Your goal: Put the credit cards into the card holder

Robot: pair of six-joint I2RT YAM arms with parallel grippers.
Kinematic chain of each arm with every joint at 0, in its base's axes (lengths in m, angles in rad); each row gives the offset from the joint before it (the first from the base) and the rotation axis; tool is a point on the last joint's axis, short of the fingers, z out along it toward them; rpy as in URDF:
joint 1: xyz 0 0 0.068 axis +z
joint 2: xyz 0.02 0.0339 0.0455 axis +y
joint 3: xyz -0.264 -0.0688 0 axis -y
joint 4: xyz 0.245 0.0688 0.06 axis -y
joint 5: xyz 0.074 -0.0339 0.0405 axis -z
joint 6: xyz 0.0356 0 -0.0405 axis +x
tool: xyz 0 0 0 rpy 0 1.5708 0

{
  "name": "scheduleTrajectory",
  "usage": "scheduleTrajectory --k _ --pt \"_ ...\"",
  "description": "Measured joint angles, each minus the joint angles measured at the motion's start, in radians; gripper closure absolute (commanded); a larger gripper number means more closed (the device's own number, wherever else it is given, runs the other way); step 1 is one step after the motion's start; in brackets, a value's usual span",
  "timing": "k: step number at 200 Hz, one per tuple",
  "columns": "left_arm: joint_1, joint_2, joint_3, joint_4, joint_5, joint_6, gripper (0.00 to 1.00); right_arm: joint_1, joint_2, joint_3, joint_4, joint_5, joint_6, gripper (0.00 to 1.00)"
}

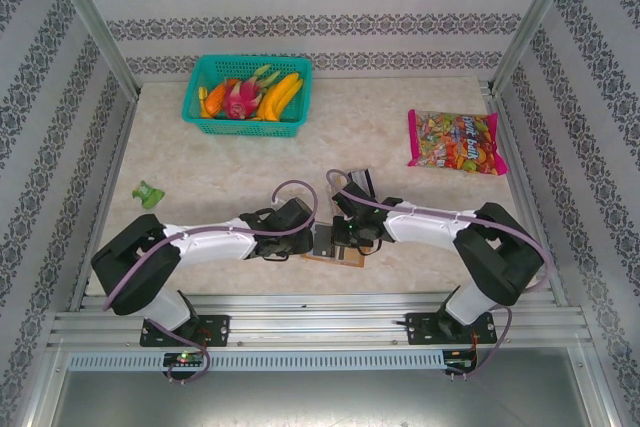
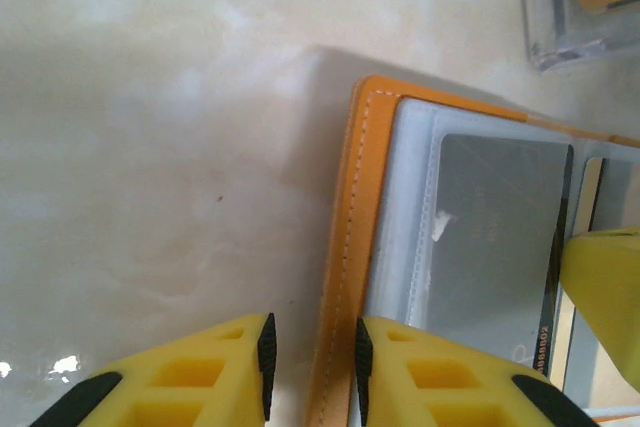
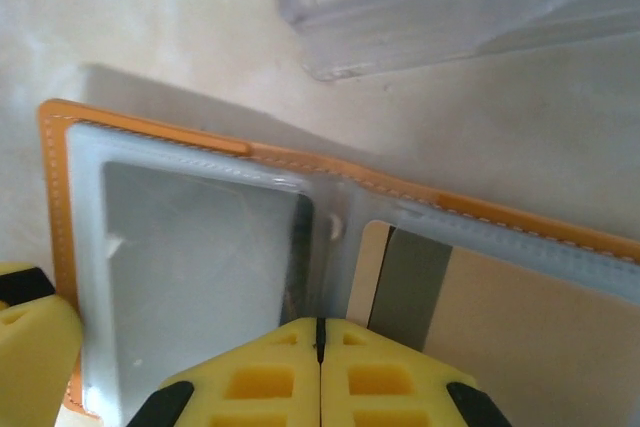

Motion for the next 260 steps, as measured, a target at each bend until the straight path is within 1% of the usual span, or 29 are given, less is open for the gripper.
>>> scheduleTrajectory --k 28,50,76,94,119,142,161,175,183,192,212,236,260 --pt "0.001 0.028 0.002 0.01 0.016 0.006 0.79 0.0 0.016 0.008 0.015 -0.017 -0.001 0.95" --pt "0.002 0.029 0.003 0.01 0.016 0.009 0.81 0.0 0.02 0.008 0.029 -0.032 0.0 0.95" --pt "0.002 0.029 0.003 0.008 0.014 0.009 0.81 0.0 0.02 0.008 0.031 -0.038 0.0 0.94" --pt "0.002 0.029 0.004 0.004 0.01 0.009 0.8 0.0 0.017 0.008 0.027 -0.037 -0.001 0.91" --pt "0.001 0.026 0.006 -0.006 -0.003 0.004 0.74 -0.001 -0.03 0.014 -0.024 -0.022 -0.026 0.87" --pt "0.001 -0.01 0.006 -0.045 -0.04 -0.007 0.68 -0.022 -0.147 0.037 -0.09 0.013 -0.072 0.79" --pt "0.003 -0.064 0.011 -0.082 -0.07 -0.009 0.6 -0.077 -0.259 0.069 -0.133 0.053 -0.129 0.75" --pt "0.011 -0.089 0.037 -0.105 -0.078 -0.008 0.53 -0.135 -0.304 0.092 -0.153 0.082 -0.166 0.64" --pt "0.022 -0.093 0.06 -0.11 -0.077 -0.002 0.5 -0.172 -0.313 0.105 -0.168 0.097 -0.191 0.62" --pt "0.037 -0.091 0.09 -0.11 -0.067 0.005 0.46 -0.21 -0.311 0.124 -0.183 0.117 -0.231 0.62" --pt "0.087 -0.059 0.171 -0.099 -0.021 0.017 0.43 -0.265 -0.264 0.186 -0.241 0.17 -0.314 0.6" --pt "0.145 0.034 0.263 -0.038 0.052 0.02 0.4 -0.282 -0.166 0.284 -0.303 0.217 -0.394 0.58" --pt "0.188 0.128 0.328 0.012 0.13 0.017 0.39 -0.281 -0.101 0.341 -0.336 0.22 -0.446 0.58"
